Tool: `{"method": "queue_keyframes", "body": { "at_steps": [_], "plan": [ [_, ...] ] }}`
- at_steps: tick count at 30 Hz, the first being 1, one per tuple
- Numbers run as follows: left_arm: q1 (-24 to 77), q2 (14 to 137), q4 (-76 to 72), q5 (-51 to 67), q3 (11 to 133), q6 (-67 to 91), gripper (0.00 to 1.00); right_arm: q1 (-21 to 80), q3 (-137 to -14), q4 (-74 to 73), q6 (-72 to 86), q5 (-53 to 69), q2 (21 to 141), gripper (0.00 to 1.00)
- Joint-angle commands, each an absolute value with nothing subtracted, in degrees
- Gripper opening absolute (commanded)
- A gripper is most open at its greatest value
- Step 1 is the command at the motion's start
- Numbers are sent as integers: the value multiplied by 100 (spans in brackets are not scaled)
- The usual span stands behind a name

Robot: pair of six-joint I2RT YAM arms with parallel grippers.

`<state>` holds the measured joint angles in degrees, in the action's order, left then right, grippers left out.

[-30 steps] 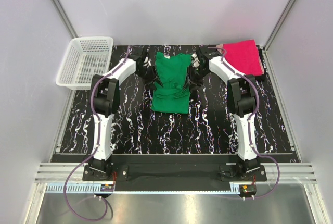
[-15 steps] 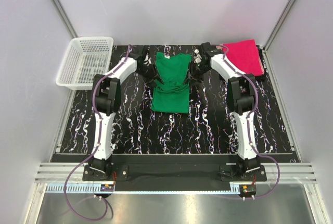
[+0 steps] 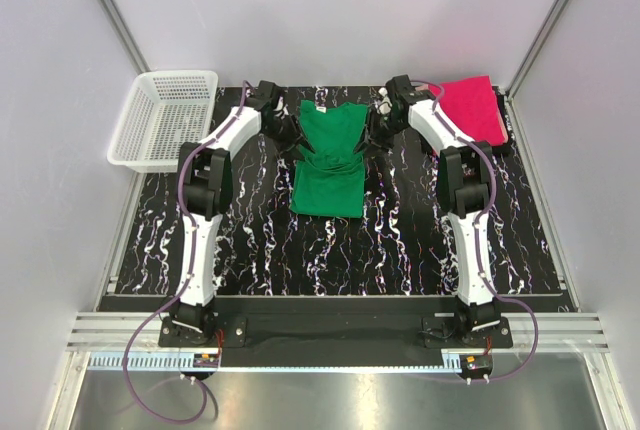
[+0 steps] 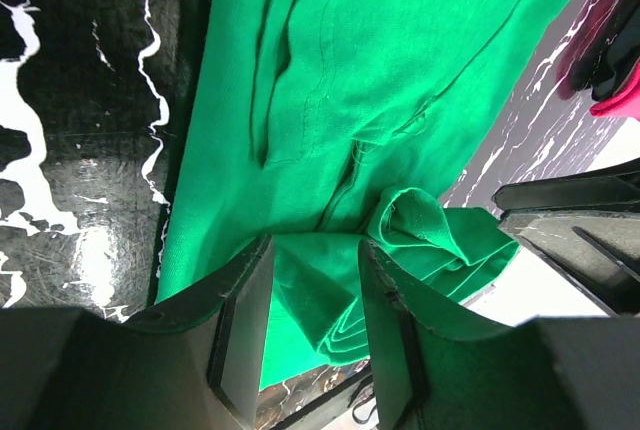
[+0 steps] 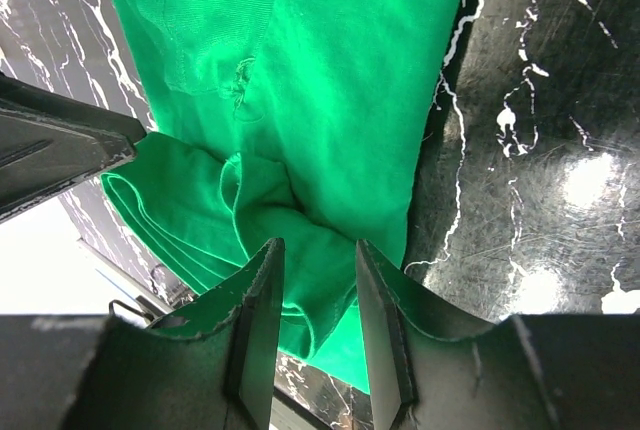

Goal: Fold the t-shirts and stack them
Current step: Fold the tshirt

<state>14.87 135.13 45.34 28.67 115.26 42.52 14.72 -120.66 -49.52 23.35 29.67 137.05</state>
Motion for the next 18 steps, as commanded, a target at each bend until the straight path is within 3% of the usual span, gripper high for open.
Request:
{"method": "queue_keyframes", "body": {
  "at_steps": [1,11,18],
  "plan": [
    [1441,13579,4403,2927,11795,4342,43,1398,-12366,-4974,2347,3076,13772,42],
    [1424,13316,4386,2892,11593,4289,42,1301,-12253,-5194,2162,2857,13369,42],
    [1354,12403,4403,2988,10637,3991,44,1195,-10937,-5203,2021,2987,12017,43]
  ]
}}
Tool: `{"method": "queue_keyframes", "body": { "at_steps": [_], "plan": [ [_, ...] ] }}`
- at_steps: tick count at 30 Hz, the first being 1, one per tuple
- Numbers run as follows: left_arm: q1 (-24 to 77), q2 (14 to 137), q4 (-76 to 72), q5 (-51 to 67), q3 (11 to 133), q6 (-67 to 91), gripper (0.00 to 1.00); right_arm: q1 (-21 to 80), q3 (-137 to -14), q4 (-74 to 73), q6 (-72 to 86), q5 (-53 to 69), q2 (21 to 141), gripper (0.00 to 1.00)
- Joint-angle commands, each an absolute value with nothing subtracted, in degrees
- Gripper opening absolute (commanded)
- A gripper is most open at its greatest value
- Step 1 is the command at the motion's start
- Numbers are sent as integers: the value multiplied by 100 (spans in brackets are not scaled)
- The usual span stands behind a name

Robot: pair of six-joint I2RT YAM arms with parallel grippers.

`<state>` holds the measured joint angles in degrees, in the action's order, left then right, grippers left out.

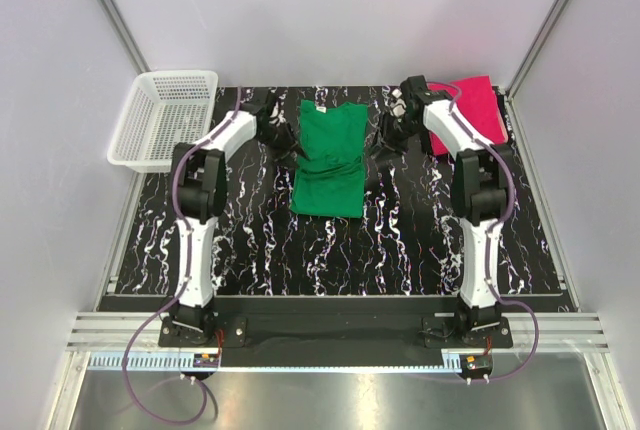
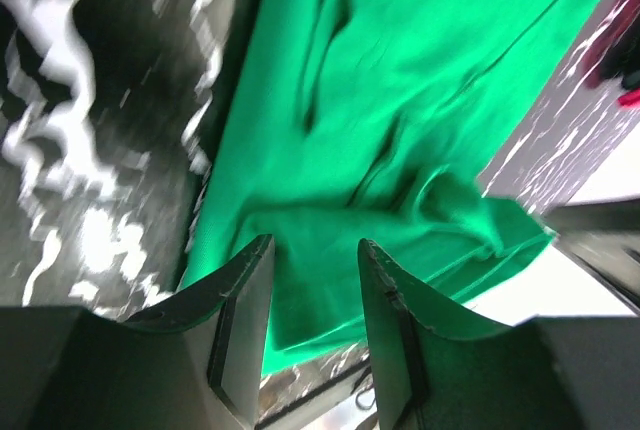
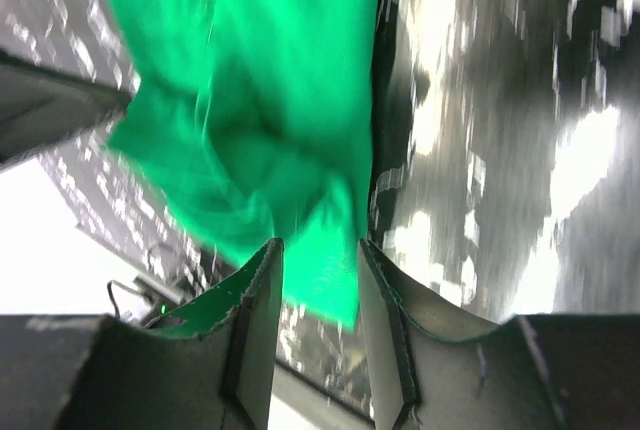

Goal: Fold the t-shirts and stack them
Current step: Fold the tshirt

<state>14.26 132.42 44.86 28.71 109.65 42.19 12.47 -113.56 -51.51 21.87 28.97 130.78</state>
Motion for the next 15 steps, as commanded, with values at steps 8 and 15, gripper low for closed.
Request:
{"method": "queue_keyframes", "body": {
  "at_steps": [8,15],
  "plan": [
    [1362,11400,4237,2997,9713,3727,44,1222,-9941,-5107,2118,3278,10961,41],
    [1432,11207,4228,3191,9519,3709,44,1414,-9274,-4922,2250,3560,10688,41]
  ]
}}
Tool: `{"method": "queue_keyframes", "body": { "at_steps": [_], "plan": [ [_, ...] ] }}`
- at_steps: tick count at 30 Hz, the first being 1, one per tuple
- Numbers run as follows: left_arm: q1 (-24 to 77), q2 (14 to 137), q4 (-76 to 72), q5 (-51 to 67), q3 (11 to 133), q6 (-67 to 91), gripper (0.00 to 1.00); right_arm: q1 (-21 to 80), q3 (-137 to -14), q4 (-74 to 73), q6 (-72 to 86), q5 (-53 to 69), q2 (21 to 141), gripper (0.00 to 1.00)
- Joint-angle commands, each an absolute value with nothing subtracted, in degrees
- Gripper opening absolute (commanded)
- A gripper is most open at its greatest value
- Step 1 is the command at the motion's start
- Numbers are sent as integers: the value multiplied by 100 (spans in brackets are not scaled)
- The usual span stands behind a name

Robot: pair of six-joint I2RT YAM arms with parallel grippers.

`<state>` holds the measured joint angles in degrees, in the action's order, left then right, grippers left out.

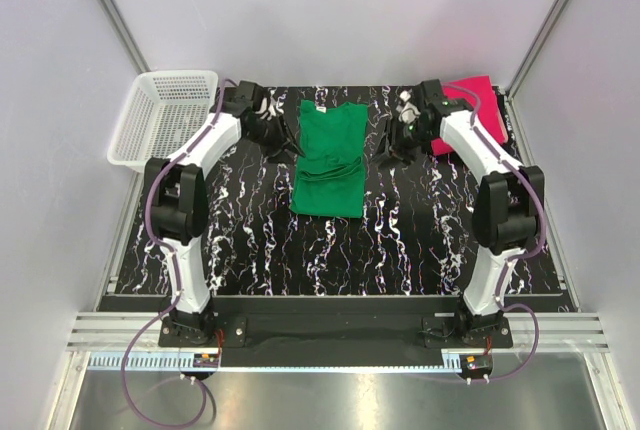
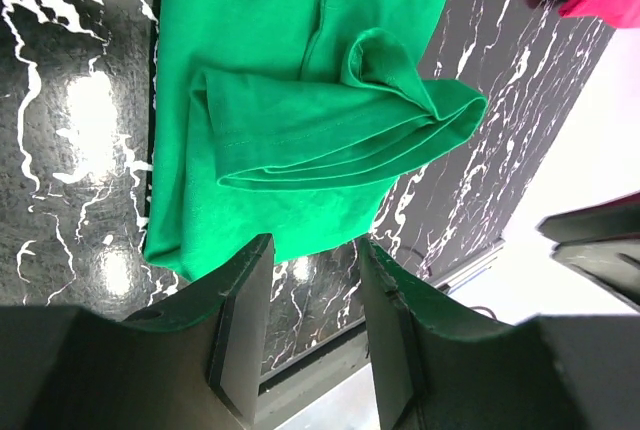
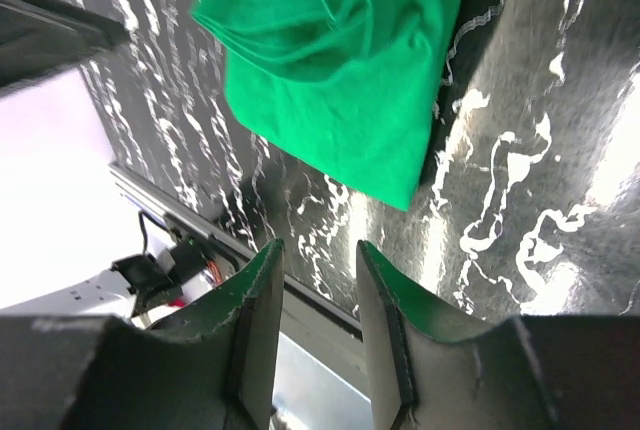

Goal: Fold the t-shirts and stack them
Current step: Fold the tshirt

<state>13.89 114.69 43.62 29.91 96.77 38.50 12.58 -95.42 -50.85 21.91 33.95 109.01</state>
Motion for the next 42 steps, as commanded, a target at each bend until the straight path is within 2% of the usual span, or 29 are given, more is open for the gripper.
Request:
{"method": "queue_keyframes", "body": {
  "at_steps": [1,5,14,19,28,42],
  "plan": [
    [1450,11171,4219,3164,9466,3692,44,1441,-9203,-4800,2267,3568,10670,41],
    [1538,11092,4192,3181,9124,3621,44,1599,-9140,-4676,2320,3595,10906,41],
    [1582,10688,4078,2988,8385,3490,43,2065,-10071,-4614,2390,3656,11934,40],
    [1582,10573,4026,3014,8209,3463,43,2136,-10143,-4544,2400,3683,12190,39],
    [1617,10889,3920,3260,8419,3480,43,2188,-9993,-4421,2364,3656,12269,39],
    [1977,11487,3894,3498,8754,3384,42,2188,-10546,-4395,2259,3340,12955,38]
  ]
}}
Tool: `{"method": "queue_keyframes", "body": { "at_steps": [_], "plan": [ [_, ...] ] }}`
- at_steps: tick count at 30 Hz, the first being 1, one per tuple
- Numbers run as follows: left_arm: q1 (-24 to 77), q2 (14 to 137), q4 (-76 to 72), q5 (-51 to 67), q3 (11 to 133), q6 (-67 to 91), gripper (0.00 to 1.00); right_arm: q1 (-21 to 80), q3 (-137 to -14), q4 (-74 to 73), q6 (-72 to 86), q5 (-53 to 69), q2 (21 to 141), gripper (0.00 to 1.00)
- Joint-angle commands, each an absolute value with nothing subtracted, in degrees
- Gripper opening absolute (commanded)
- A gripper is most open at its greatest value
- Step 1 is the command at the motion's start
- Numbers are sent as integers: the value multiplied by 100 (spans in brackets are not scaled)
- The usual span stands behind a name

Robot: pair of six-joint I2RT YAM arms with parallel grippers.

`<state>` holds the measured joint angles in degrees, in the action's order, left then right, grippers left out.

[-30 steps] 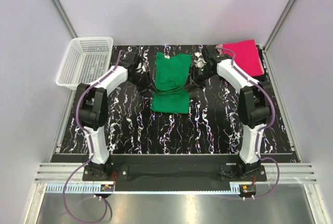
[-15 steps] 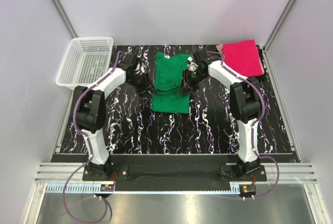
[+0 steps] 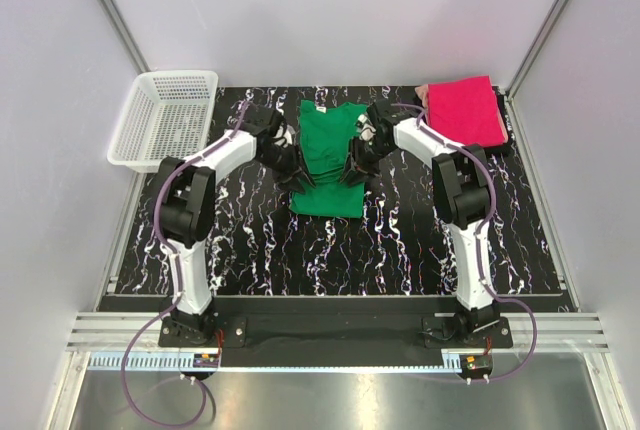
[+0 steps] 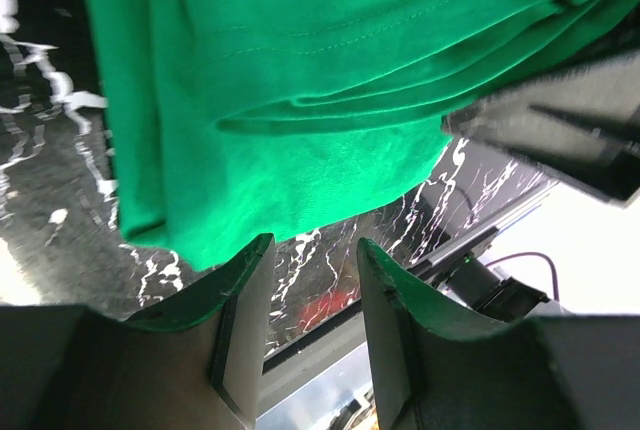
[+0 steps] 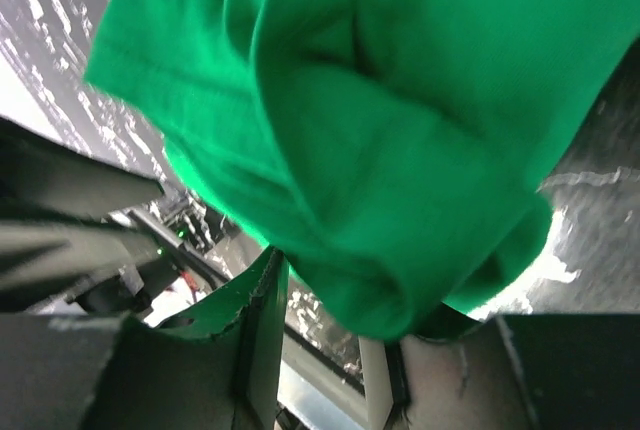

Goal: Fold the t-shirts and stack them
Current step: Fold the tshirt

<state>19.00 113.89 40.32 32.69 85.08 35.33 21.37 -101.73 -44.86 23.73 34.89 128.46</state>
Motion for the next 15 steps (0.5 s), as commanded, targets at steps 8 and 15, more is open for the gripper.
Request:
{"method": "queue_keyframes", "body": {
  "at_steps": [8,15],
  "plan": [
    [2197,11698,3885,3454,8614,3217,42,2188,-11231,-4412,2346,3305,13306,38],
    [2276,11874,3850,3349,8552,3155,41,2188,-11628,-4421,2399,3261,13465,39]
  ]
}}
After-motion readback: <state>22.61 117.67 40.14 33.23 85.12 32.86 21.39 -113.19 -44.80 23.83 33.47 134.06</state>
